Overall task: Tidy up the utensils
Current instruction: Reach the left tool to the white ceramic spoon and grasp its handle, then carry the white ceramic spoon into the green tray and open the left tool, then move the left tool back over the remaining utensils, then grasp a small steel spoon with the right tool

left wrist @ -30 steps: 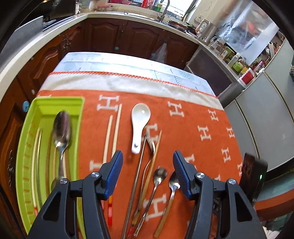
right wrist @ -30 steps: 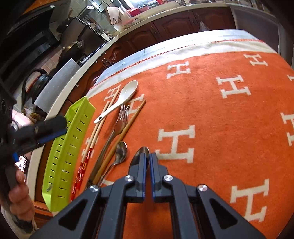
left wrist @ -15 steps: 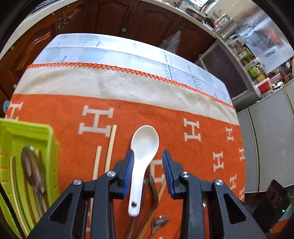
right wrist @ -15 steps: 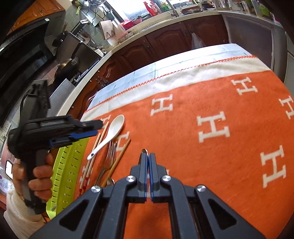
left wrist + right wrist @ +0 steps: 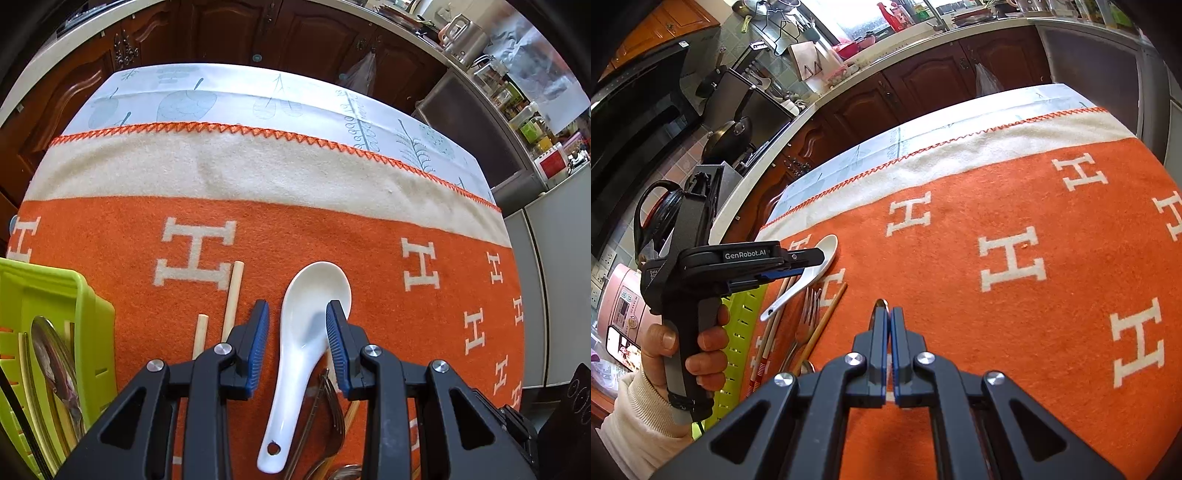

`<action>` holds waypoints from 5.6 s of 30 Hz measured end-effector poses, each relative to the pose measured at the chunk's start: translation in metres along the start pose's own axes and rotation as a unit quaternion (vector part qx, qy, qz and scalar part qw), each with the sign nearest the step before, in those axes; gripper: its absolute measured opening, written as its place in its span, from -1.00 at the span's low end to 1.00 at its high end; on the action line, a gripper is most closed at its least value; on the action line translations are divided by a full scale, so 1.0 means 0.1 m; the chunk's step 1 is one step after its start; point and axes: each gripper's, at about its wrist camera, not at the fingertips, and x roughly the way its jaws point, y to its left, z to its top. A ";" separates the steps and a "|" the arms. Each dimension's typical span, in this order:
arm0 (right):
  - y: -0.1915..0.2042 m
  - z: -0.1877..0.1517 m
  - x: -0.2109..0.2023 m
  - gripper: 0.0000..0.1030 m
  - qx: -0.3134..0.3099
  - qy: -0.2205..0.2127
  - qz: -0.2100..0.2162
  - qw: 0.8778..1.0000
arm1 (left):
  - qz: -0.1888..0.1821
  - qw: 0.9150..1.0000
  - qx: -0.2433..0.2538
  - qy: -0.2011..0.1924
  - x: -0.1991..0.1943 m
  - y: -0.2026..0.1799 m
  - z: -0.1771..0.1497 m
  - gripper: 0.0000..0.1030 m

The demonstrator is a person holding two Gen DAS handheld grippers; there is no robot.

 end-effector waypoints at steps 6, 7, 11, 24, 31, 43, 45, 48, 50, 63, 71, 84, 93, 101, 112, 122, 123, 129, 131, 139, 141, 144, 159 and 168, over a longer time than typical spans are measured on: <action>-0.02 0.00 0.00 -0.97 0.006 0.001 0.002 1.000 | -0.010 1.000 0.004 -0.018 0.01 -0.08 -0.09 -0.86; -0.02 0.00 -0.01 -0.97 0.006 0.000 0.002 1.000 | -0.017 1.000 0.000 -0.022 0.02 -0.08 -0.10 -0.91; -0.02 0.00 -0.07 -0.97 0.008 -0.005 0.006 1.000 | -0.039 0.998 -0.013 -0.044 -0.02 -0.03 -0.16 -0.99; 0.25 0.05 -0.44 -0.97 0.003 -0.032 0.036 0.999 | -0.095 0.989 -0.007 -0.117 -1.06 0.16 -0.54 -0.99; 0.81 0.09 -0.62 -0.97 -0.046 -0.042 0.075 0.995 | -0.036 0.987 -0.011 -0.157 -1.77 0.59 -1.03 -0.99; 1.83 0.05 -0.26 -0.97 -0.134 -0.010 0.100 0.986 | 0.030 0.976 -0.107 -0.189 -2.13 1.65 -1.55 -0.98; 1.96 0.03 -0.18 -0.97 -0.149 -0.004 0.097 0.984 | 0.032 0.975 -0.114 -0.189 -2.09 1.74 -1.59 -0.98; 2.10 0.00 -0.02 -0.97 -0.166 0.006 0.088 0.982 | 0.037 0.974 -0.119 -0.190 -2.04 1.81 -1.64 -0.98; 2.17 -0.02 0.09 -0.97 -0.175 0.014 0.080 0.981 | 0.026 0.974 -0.127 -0.186 -1.98 1.84 -1.66 -0.98; 2.39 -0.10 0.73 -0.95 -0.224 0.038 0.015 0.974 | 0.012 0.981 -0.128 -0.144 -1.54 1.71 -1.74 -0.96; 2.23 -0.06 0.85 -0.92 -0.182 0.059 0.005 0.981 | 0.030 0.984 -0.109 -0.138 -1.49 1.58 -1.79 -0.78; 1.89 -0.19 0.37 -0.92 -0.142 0.047 0.026 0.988 | 0.042 0.985 -0.071 -0.154 -1.68 1.30 -1.80 -0.44; 1.54 -0.32 -0.01 -0.92 -0.112 0.028 0.020 0.993 | 0.045 0.987 -0.029 -0.151 -1.71 0.88 -1.88 -0.27; 1.16 -0.41 -0.24 -0.92 -0.068 0.016 0.010 0.998 | 0.041 0.986 0.008 -0.161 -1.73 0.52 -1.97 -0.22; 0.78 -0.49 -0.38 -0.92 -0.023 0.014 0.007 1.000 | 0.033 0.987 0.034 -0.153 -1.63 0.19 -2.04 -0.20; 0.67 -0.55 -0.41 -0.92 -0.012 0.015 0.004 1.000 | 0.032 0.987 0.039 -0.151 -1.62 0.13 -2.07 -0.11; 0.67 -0.55 -0.41 -0.92 -0.011 0.016 0.004 1.000 | 0.032 0.987 0.038 -0.151 -1.62 0.13 -2.08 -0.11; 0.64 -0.57 -0.38 -0.92 -0.005 0.019 0.001 1.000 | 0.027 0.988 0.039 -0.144 -1.59 0.16 -2.09 -0.11; 0.63 -0.58 -0.36 -0.92 -0.003 0.019 0.001 1.000 | 0.027 0.989 0.041 -0.137 -1.54 0.17 -2.09 -0.11; 0.58 -0.59 -0.12 -0.92 0.006 0.051 0.006 0.999 | 0.021 0.992 0.048 -0.113 -1.37 0.17 -2.06 -0.11; 0.58 -0.58 -0.01 -0.86 0.003 0.060 0.003 0.998 | 0.016 0.994 0.046 -0.101 -1.30 0.19 -2.06 -0.11; 0.55 -0.54 0.13 -0.58 0.006 0.066 0.004 0.998 | 0.014 0.995 0.043 -0.092 -1.24 0.20 -2.05 -0.11; 0.66 -0.54 0.36 -0.94 -0.061 0.036 -0.002 0.997 | 0.001 0.995 0.039 -0.092 -1.19 0.19 -1.82 -0.11; 0.40 -0.39 0.08 -0.97 -0.023 0.006 0.024 0.999 | -0.025 0.997 0.047 -0.062 -0.88 0.07 -1.36 -0.31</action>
